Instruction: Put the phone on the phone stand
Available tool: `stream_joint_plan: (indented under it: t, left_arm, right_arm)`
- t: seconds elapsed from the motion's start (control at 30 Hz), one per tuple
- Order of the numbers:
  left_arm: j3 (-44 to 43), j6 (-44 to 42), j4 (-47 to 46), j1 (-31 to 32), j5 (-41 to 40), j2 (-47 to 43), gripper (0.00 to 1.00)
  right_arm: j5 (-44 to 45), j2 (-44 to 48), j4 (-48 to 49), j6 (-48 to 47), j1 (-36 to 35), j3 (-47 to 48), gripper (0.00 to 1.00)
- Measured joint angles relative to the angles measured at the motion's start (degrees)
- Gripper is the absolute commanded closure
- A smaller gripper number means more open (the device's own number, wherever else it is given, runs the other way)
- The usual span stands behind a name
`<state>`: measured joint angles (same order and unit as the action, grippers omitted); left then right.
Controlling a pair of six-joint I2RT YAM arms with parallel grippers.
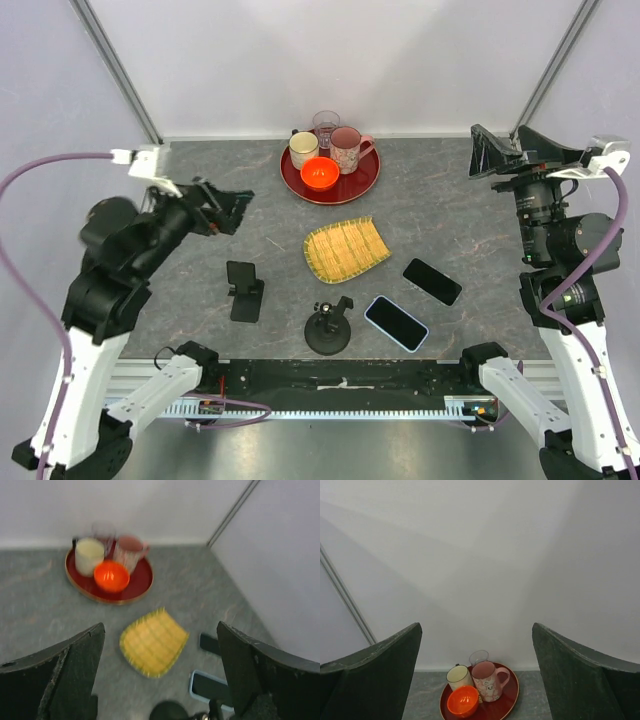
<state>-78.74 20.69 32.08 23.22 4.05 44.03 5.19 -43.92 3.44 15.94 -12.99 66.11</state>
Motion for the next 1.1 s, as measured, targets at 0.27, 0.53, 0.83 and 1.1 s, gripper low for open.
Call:
stream_joint_plan:
  t: [0.27, 0.53, 0.83, 1.1]
  left_arm:
    - [3.91, 0.0, 18.93, 0.0, -0.11, 10.08, 0.0]
    - [14.16, -1.2, 28.57, 0.0, -2.1, 14.25, 0.0]
    - [16.94, -2.4, 28.81, 0.0, -6.45, 20.63, 0.0]
    - [17.14, -4.37, 27.1, -0.02, -10.1, 24.98, 0.0]
  right_arm:
    - [-1.16, -1.09, 1.86, -0.07, -0.35, 1.27, 0.02]
    - [-7.54, -1.7, 4.61, -0.22, -0.39, 0.52, 0.02]
    - [-15.3, -3.89, 5.44, -1.36, -0.79, 0.52, 0.02]
    - [-15.45, -3.41, 5.49, -4.13, -1.86, 0.52, 0.02]
